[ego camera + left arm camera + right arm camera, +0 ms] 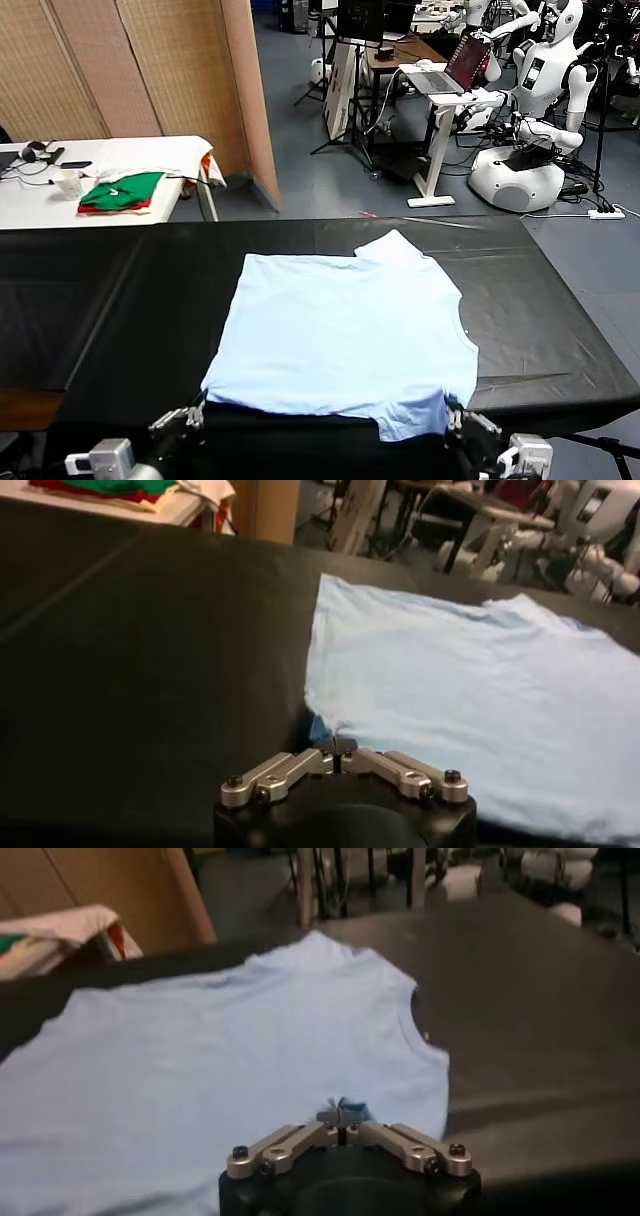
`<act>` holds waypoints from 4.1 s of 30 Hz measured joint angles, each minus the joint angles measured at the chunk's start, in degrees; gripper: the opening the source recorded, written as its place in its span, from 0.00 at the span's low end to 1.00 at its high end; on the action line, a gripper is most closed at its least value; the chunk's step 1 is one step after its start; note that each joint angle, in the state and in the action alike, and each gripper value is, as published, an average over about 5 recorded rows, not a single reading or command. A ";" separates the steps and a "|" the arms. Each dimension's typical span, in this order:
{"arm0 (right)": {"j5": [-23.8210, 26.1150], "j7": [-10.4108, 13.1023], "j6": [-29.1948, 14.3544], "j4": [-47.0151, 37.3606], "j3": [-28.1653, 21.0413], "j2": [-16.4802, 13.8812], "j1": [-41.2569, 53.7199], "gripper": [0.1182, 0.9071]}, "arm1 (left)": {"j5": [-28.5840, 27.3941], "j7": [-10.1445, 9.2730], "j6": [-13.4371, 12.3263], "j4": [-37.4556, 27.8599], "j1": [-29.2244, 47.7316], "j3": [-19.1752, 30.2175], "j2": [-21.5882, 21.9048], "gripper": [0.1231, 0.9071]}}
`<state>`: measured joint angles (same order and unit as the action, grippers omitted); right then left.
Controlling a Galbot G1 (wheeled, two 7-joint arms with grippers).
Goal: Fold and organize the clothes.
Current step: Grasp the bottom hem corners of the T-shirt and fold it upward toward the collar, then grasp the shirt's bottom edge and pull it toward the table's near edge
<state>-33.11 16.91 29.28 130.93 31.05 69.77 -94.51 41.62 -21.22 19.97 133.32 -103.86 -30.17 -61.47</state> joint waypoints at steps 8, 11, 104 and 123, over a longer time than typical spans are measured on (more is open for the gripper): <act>-0.16 -0.69 -1.04 -7.25 -1.22 -2.37 6.93 0.03 | -1.31 0.22 -0.78 -4.86 7.48 2.23 -0.31 0.03; -0.15 -0.85 -1.25 -9.28 -1.42 -3.19 9.05 0.03 | -1.81 0.17 -0.77 -6.28 9.87 3.19 0.06 0.03; 0.49 -5.48 1.57 -7.65 3.78 -9.73 1.39 0.05 | -6.82 -0.37 1.60 -11.18 12.62 9.68 4.35 0.03; -0.96 -0.84 6.41 -1.14 3.86 -10.78 -2.89 0.03 | -9.59 -1.10 1.43 -8.72 7.91 6.38 7.17 0.03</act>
<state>-34.07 16.07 35.68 129.79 34.91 58.99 -97.39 32.02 -22.32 21.40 124.60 -95.95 -23.79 -54.30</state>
